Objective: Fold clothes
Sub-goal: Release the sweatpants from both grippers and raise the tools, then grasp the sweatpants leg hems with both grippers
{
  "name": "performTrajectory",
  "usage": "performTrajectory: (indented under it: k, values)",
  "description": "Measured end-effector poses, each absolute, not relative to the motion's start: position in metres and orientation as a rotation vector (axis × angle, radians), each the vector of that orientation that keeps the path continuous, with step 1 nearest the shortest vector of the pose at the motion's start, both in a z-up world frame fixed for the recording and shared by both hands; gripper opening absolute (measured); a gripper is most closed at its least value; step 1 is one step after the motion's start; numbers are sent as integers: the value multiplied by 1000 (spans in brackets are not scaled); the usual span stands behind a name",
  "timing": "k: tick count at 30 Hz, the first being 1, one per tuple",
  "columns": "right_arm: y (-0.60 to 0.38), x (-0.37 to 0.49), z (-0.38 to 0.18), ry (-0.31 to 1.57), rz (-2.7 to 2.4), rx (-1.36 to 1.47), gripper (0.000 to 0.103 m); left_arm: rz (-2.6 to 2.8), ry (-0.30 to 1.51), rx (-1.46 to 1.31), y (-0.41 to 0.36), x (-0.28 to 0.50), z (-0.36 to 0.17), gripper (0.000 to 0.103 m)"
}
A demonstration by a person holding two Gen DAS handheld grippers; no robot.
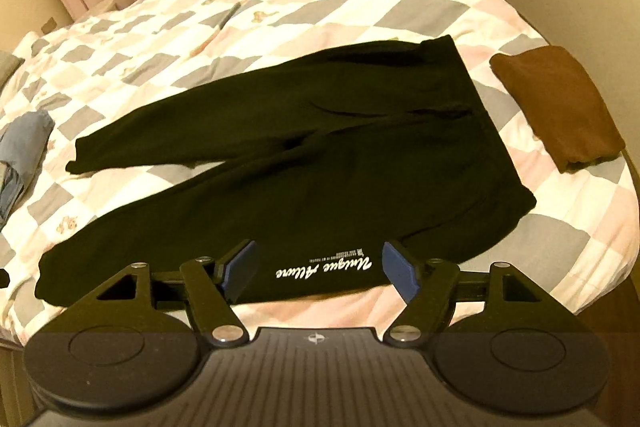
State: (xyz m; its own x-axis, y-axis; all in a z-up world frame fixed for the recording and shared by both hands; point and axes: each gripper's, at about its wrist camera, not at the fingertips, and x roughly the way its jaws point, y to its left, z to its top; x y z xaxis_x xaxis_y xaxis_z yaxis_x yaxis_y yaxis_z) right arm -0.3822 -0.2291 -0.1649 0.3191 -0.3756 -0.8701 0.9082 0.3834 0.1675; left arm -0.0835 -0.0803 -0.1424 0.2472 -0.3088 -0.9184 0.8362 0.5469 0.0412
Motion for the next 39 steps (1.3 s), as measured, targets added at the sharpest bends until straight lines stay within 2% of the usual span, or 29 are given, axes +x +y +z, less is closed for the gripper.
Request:
performTrajectory:
  k: [9,27,39]
  values:
    - [-218,-383,-181,919,-941,709,74,-803,1058,614,-56,-95,-143,68]
    - [-224,-412,-187,970,-985,729,75,-786,1078,655,-57,-107,-157,68]
    - [-282,-413,-214,1043,-997,766,75,-853,1067,699,-90,-52,-180,68]
